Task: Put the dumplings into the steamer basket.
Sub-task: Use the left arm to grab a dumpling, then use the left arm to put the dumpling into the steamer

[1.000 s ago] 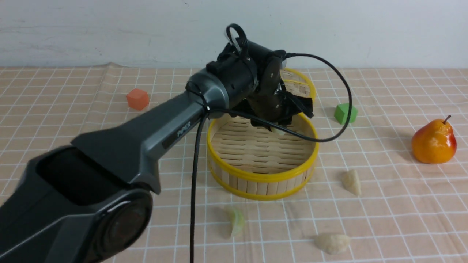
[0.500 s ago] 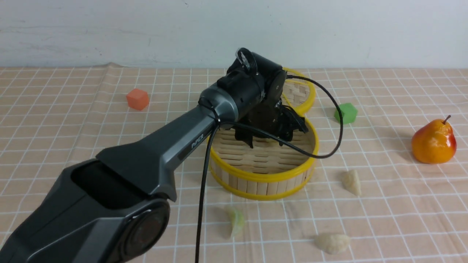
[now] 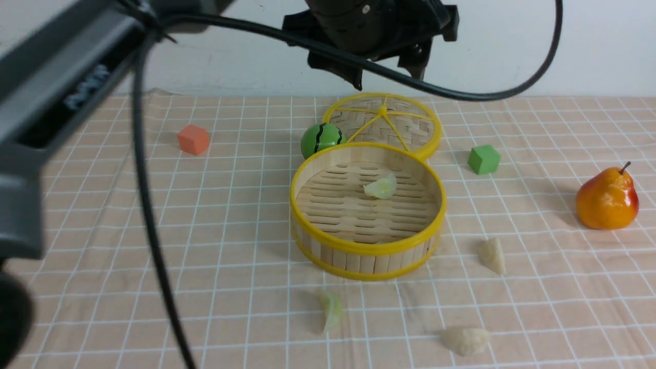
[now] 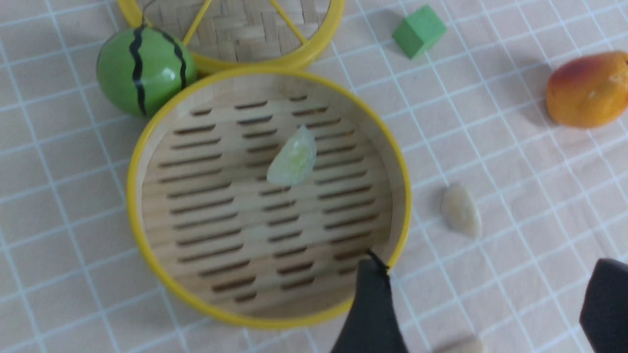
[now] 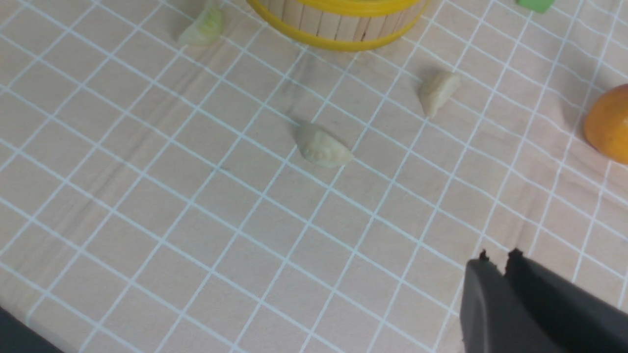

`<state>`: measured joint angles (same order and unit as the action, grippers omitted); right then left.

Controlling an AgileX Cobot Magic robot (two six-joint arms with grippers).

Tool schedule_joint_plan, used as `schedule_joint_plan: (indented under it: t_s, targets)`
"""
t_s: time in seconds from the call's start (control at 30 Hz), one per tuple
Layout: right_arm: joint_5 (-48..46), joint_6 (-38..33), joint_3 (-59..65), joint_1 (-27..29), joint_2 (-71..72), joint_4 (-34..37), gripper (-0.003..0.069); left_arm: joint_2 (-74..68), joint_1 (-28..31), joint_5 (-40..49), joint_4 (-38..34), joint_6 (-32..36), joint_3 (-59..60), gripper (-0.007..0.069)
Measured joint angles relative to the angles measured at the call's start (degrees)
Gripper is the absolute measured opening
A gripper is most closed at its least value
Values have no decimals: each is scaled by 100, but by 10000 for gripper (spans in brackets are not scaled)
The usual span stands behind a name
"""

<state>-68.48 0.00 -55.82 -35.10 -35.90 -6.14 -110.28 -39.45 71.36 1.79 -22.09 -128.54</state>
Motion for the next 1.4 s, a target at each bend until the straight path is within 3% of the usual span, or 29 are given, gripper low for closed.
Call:
schedule_joint_plan:
  t_s: [0.3,0.47,0.7,0.9,1.0,1.13,1.2,1.4]
  targets:
    - [0,0,0,0,0,556,74,1468,-70,-421,224,-276,3906,486]
    - [0,0,0,0,0,739,76,1688,-70,-1929,205,-993,5682,486]
    - [-195,0,0,0,0,823,78,1006,-70,-3490,-19,-1494,6008,486]
    - [-392,0,0,0,0,777,83,358,-70,-4069,-90,-1641,6008,474]
    - [-398,0,0,0,0,712,85,171,-70,-4210,-98,-1706,6008,402]
    - [-398,0,0,0,0,656,85,68,-75,-4327,-98,-1747,6008,181]
    - [-398,0,0,0,0,614,85,74,-79,-4321,-87,-1747,6002,139]
    - [-398,0,0,0,0,403,85,360,-85,-3555,195,-1435,5793,150]
